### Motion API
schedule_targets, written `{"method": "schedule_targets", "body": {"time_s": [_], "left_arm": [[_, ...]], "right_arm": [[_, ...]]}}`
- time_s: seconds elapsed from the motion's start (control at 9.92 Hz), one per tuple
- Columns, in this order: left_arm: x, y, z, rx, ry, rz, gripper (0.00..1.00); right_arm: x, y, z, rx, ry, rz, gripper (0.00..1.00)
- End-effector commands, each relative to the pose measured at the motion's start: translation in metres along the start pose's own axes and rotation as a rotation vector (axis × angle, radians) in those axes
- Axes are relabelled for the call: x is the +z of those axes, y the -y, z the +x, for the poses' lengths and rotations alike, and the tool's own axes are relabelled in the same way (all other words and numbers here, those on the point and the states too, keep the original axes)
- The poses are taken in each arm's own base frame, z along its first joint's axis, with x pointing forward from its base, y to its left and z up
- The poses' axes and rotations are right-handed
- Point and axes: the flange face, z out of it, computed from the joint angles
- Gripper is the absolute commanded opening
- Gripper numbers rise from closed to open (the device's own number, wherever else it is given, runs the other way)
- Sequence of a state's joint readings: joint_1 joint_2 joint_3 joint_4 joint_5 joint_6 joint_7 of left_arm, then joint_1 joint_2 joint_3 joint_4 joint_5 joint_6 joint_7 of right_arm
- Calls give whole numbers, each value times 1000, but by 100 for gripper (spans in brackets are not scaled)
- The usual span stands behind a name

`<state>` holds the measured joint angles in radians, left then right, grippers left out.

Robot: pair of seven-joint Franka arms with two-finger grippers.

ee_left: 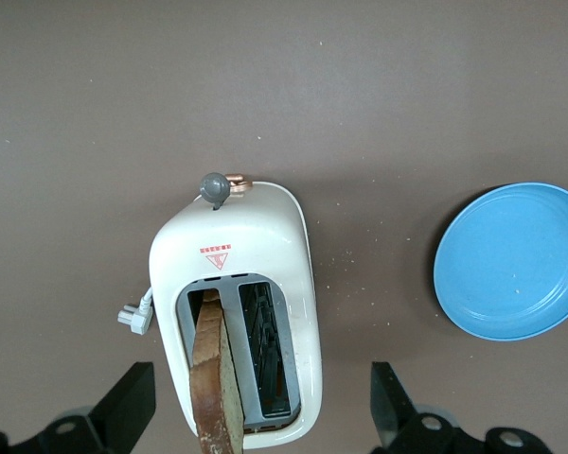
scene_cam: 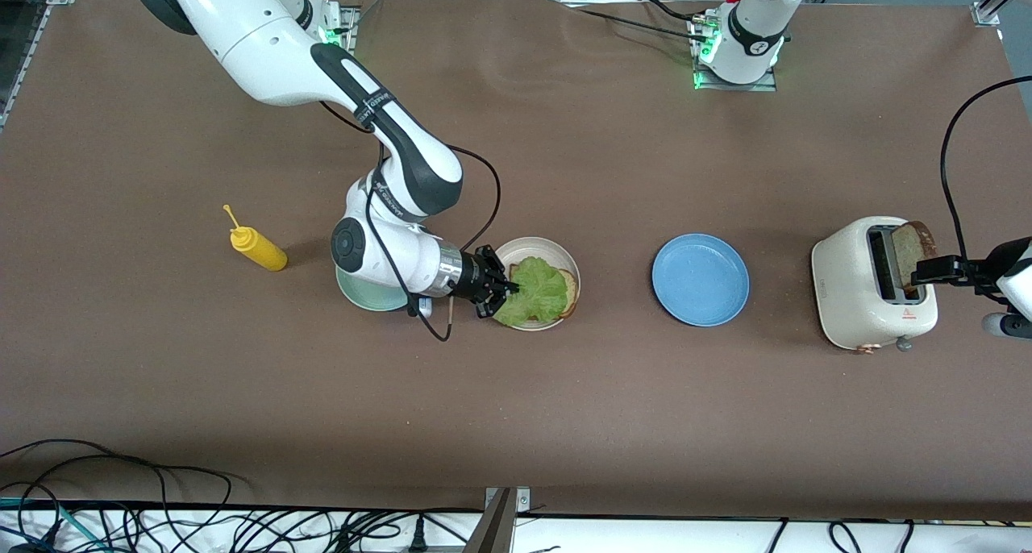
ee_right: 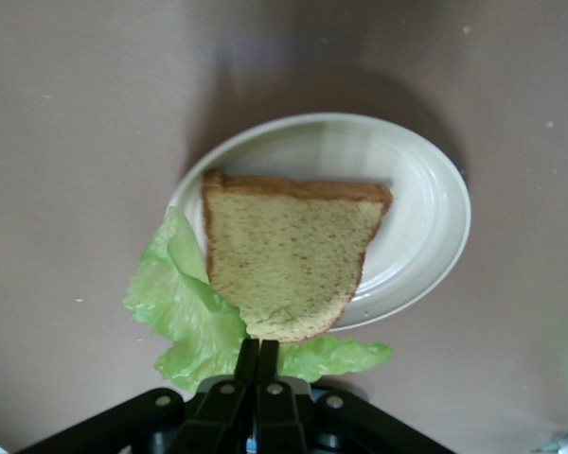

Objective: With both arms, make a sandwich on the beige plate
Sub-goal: 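Lower the lettuce onto the toast on the beige plate with the right gripper, then open the right gripper to release the lettuce and draw it back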

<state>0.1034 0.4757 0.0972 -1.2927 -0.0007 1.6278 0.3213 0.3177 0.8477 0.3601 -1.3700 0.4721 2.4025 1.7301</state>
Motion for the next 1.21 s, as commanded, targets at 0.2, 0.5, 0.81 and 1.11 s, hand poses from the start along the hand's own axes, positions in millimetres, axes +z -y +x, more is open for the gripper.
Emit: {"method": "schedule_targets", "body": {"time_s": [0.2, 0.5, 0.81, 1.11], "left_arm": [[-3, 1, -2, 14, 4, 28, 100], [-3, 1, -2, 14, 4, 28, 100], [-3, 1, -2, 14, 4, 28, 100], [-3, 1, -2, 12, 3, 28, 100]], "right_arm": [[17, -8, -2, 25, 31, -27, 0], [18, -8, 0, 11, 25, -31, 8], [18, -7, 2, -29, 13, -31, 66], [9, -5, -1, -37, 15, -20, 96]]}}
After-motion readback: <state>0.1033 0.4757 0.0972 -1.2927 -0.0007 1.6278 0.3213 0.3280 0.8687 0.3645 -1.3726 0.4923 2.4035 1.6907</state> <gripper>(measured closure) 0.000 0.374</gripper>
